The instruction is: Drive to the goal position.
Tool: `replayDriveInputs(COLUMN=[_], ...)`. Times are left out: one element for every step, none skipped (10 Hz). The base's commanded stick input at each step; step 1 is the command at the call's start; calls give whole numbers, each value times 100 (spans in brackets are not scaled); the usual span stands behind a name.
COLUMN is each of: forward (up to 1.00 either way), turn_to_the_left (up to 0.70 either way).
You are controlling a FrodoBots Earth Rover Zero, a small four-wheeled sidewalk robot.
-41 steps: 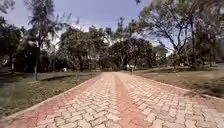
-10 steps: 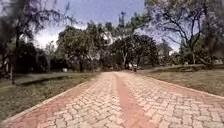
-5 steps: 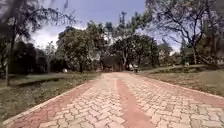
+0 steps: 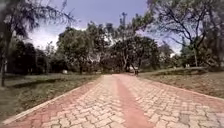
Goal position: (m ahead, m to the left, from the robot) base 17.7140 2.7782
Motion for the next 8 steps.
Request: replayDriveInputs(forward=[70,70,70,70,70,70,70,70], turn_to_the_left=[0,0,0,0,0,0,0,0])
